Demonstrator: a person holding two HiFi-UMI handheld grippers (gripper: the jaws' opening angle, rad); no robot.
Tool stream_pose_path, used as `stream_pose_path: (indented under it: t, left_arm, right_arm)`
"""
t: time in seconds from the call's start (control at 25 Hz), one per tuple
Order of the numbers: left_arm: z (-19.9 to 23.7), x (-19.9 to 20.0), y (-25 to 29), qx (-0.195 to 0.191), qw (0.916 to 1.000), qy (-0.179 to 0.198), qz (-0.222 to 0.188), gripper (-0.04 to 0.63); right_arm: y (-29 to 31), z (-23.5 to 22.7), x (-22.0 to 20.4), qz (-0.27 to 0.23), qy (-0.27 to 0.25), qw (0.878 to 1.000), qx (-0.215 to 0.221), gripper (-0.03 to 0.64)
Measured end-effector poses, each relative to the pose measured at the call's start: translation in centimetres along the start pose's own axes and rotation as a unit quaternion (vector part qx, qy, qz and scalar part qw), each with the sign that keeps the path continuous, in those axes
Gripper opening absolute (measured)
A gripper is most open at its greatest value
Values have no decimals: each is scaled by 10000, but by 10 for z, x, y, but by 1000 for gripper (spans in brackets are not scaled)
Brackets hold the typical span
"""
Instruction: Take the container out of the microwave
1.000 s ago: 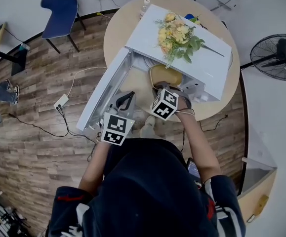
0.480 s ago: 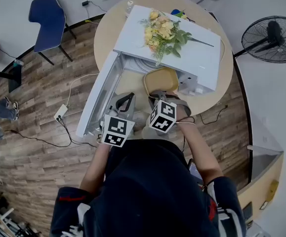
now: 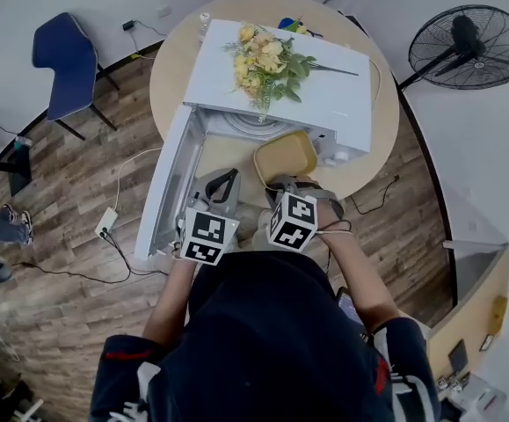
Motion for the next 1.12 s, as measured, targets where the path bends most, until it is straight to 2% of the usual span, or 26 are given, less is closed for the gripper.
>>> stream_pose_path:
  t: [0.44,1.12]
  left_arm:
    - [-7,4,14,-356,9991,239,43,14]
    - [-5,-2,17,-413,9990,151,38,14]
  right_arm:
    - [-2,6,-12,249,194,9994,-148,25]
    - [6,13,-13,428,45,9991,9,23]
Point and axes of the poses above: the fingertips, and each gripper's own axes: y forward along the fingers, z to its left, x out of its top, the point moved 7 cm from there along -y, backward along the fingers, and after that the axes turned 8 degrees about -x, right-handed, at the moved point
